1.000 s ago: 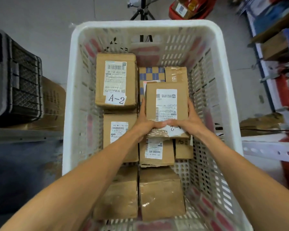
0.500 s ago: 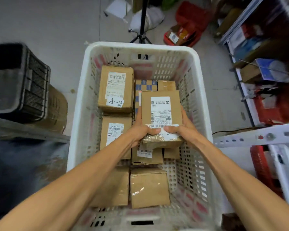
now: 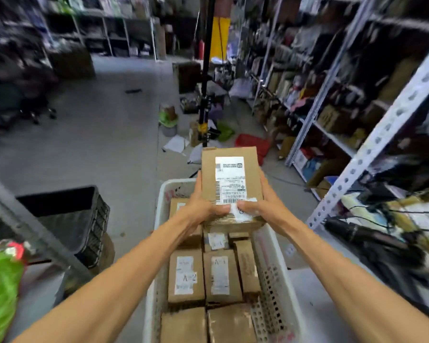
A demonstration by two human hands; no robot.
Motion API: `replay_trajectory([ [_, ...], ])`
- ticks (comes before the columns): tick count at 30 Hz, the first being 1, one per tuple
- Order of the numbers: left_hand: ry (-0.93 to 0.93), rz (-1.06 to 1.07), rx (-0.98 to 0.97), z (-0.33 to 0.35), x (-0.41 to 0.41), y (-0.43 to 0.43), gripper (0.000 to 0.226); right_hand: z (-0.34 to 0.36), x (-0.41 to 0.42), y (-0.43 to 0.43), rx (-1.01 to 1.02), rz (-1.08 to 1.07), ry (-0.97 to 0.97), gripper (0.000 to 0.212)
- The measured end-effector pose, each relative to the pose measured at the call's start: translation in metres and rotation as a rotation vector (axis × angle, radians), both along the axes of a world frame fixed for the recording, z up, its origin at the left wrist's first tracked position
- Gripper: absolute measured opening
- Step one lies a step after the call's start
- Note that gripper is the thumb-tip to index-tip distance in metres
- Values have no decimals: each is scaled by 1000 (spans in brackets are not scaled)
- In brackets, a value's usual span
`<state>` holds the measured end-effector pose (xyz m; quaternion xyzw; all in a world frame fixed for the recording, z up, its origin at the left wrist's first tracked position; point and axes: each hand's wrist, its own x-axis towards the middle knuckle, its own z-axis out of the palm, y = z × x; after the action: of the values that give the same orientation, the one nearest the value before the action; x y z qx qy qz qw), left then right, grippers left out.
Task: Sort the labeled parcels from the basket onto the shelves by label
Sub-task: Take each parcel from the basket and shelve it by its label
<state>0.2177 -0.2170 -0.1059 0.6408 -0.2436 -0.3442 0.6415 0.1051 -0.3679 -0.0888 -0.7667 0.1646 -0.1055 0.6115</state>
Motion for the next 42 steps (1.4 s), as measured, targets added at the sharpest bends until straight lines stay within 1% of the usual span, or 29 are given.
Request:
replay_trajectory([
  [2, -79, -33, -61, 34, -5, 14, 106, 31, -10, 14, -15, -32, -57, 95],
  [4, -114, -62, -100, 62, -11, 30, 108, 59, -21, 32, -39, -52, -93, 86],
  [5, -131, -79, -117, 74, -14, 38, 109, 71, -27, 41, -65, -72, -99, 90],
  [6, -139, -92, -119, 84, -18, 47, 112, 81, -34, 51, -80, -91, -98, 97],
  [8, -118, -95, -95, 99, -29, 63, 124, 96, -50, 69, -75, -134, -90, 118],
  [10, -80, -85, -83, 108, -44, 75, 134, 110, -67, 84, -78, -174, -85, 124],
  [11, -70, -90, -80, 111, -53, 80, 135, 116, -77, 92, -98, -171, -81, 123],
  [12, -69, -99, -87, 112, -63, 84, 134, 121, -87, 96, -121, -161, -88, 116],
  [14, -74, -114, -117, 114, -83, 91, 130, 130, -109, 106, -181, -151, -94, 95],
  [15, -64, -119, -129, 114, -94, 94, 128, 133, -120, 111, -188, -149, -88, 93],
  [17, -54, -127, -151, 116, -115, 103, 122, 136, -140, 119, -190, -154, -87, 98],
  [20, -96, -183, -175, 122, -150, 116, 108, 132, -175, 137, -212, -189, -81, 107],
  [21, -105, -203, -173, 124, -163, 121, 105, 128, -189, 143, -199, -209, -75, 107],
  [23, -103, -224, -157, 123, -190, 131, 106, 120, -221, 156, -175, -252, -66, 104],
  [26, -106, -280, -125, 117, -238, 146, 113, 112, -274, 173, -150, -285, -73, 105],
  [29, -82, -319, -128, 109, -291, 156, 113, 102, -329, 187, -114, -342, -79, 104],
  [32, -59, -384, -147, 99, -341, 163, 112, 93, -387, 203, -99, -385, -77, 108],
  [35, -57, -459, -147, 93, -391, 164, 104, 88, -446, 220, -56, -459, -110, 95],
  [36, -63, -484, -141, 92, -408, 161, 102, 89, -465, 225, -54, -485, -112, 94],
  [39, -94, -586, -93, 95, -460, 146, 97, 92, -529, 231, -87, -582, -96, 96],
  [42, -107, -688, -79, 108, -516, 126, 108, 99, -593, 235, -116, -696, -83, 103],
])
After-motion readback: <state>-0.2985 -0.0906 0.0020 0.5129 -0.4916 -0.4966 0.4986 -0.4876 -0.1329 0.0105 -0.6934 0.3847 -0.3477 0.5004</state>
